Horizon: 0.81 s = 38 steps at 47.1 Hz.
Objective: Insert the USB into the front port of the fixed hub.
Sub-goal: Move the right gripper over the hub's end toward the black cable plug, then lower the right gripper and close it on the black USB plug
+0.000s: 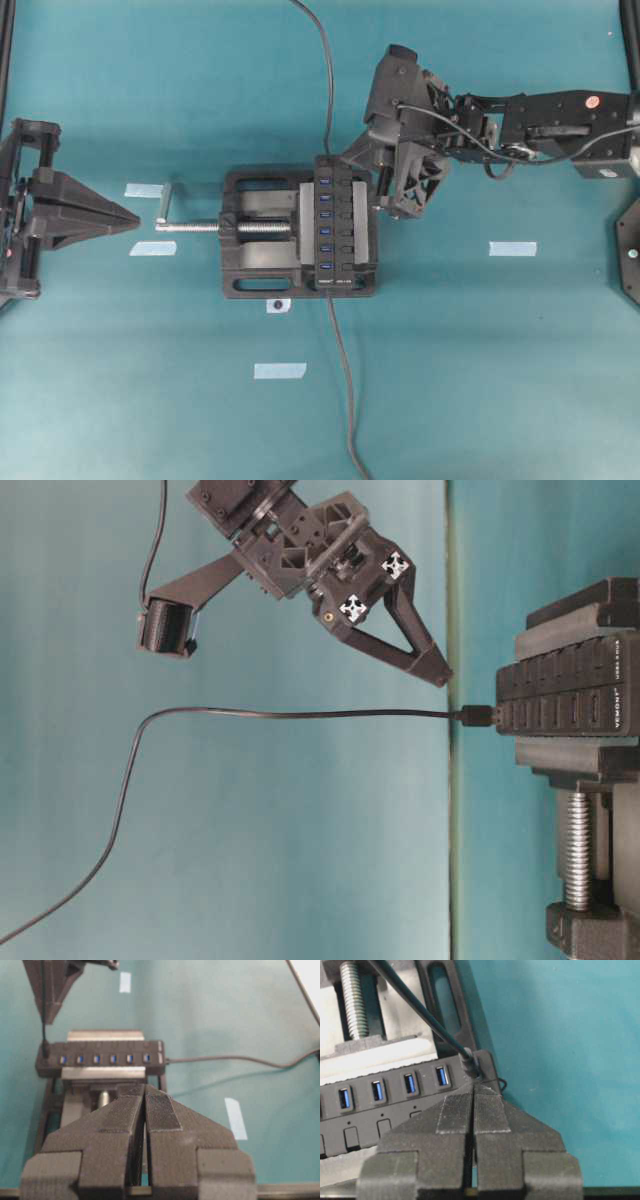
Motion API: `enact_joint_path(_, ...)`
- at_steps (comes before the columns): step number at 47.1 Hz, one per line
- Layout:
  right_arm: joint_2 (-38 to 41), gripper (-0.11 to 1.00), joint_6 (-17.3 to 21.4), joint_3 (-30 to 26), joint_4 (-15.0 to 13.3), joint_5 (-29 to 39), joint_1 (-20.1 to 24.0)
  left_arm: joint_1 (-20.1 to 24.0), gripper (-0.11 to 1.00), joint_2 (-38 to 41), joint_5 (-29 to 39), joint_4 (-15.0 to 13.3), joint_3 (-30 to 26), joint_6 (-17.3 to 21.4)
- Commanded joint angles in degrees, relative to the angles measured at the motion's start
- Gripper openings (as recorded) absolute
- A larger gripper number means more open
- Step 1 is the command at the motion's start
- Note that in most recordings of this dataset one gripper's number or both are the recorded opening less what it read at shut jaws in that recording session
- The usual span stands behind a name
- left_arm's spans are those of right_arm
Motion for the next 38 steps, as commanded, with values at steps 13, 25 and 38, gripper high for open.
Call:
enact_joint_path(13,-0.62,0.1,-2.81,-1.58,-0.09,-1.41,0.0,-0.09,0.0,-0.35,-0.26,0.09,-0.62,-0.09)
enact_joint_path(25,0.44,0.66,-2.64,-2.55,0.0,-1.41,0.26,-0.09,0.0,-1.76,-0.35,0.09,-0.26,-0.09)
enact_joint_path(38,1.85,0.78,-2.64,-3.78,-0.09,-2.11,0.79,-0.09,0.0,-3.25,-0.26,0.18,0.26,-0.18)
